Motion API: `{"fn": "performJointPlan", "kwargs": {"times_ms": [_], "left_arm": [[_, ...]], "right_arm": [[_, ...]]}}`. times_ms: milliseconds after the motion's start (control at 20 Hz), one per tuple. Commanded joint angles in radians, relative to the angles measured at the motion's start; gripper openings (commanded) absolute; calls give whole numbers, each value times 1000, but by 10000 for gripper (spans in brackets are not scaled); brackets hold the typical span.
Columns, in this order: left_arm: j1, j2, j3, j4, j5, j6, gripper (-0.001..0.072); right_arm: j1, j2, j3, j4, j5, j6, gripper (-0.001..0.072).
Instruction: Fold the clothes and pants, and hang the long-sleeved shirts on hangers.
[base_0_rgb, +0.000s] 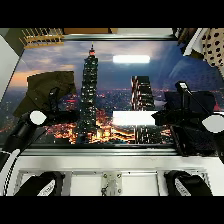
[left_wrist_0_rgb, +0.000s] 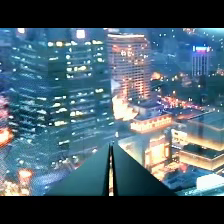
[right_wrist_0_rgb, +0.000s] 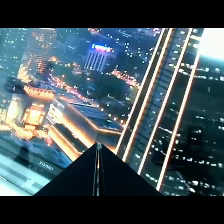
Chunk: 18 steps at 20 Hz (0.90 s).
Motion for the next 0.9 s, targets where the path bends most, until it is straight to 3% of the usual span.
{"fn": "performJointPlan", "kwargs": {"times_ms": [0, 650, 700, 750, 850], "left_arm": [[0, 0, 0, 0, 0, 0, 19], [1, 0, 0, 5, -2, 1, 20], [14, 0, 8, 21, 6, 5, 186], [43, 0, 32, 57, -2, 3, 700], [152, 0, 98, 123, -47, -4, 676]], "right_arm": [[1, -1, 0, 0, 0, 0, 29], [1, -1, 0, 0, 0, 0, 29], [1, -1, 0, 0, 0, 0, 29], [1, -1, 0, 0, 0, 0, 29], [1, -1, 0, 0, 0, 0, 29]]}}
